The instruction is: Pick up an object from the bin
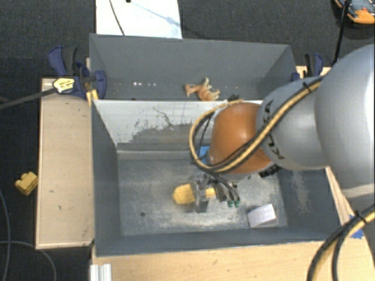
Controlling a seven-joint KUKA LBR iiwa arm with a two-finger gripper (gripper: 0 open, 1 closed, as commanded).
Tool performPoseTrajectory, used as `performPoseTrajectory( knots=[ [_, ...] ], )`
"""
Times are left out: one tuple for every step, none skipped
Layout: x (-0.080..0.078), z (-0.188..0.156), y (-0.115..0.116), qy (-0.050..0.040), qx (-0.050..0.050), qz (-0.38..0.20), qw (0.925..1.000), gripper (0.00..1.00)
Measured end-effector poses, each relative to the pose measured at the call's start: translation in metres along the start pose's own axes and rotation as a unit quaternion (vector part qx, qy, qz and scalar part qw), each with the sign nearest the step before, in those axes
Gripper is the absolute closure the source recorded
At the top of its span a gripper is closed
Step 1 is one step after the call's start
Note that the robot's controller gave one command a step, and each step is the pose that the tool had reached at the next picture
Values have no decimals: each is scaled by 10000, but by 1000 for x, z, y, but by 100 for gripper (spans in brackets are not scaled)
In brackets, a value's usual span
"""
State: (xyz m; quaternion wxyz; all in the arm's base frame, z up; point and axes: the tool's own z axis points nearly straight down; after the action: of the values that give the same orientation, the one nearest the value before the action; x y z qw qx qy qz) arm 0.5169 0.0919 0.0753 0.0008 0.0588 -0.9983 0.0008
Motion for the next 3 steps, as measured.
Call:
performPoseTrajectory(
  knots=[
    [-2, 2, 1, -52, -11, 14, 10000, 0],
    [-2, 2, 1, -52, -11, 16, 10000, 0],
    [-34, 4, 53, -36, -18, 284, 9996, 100]
  ],
)
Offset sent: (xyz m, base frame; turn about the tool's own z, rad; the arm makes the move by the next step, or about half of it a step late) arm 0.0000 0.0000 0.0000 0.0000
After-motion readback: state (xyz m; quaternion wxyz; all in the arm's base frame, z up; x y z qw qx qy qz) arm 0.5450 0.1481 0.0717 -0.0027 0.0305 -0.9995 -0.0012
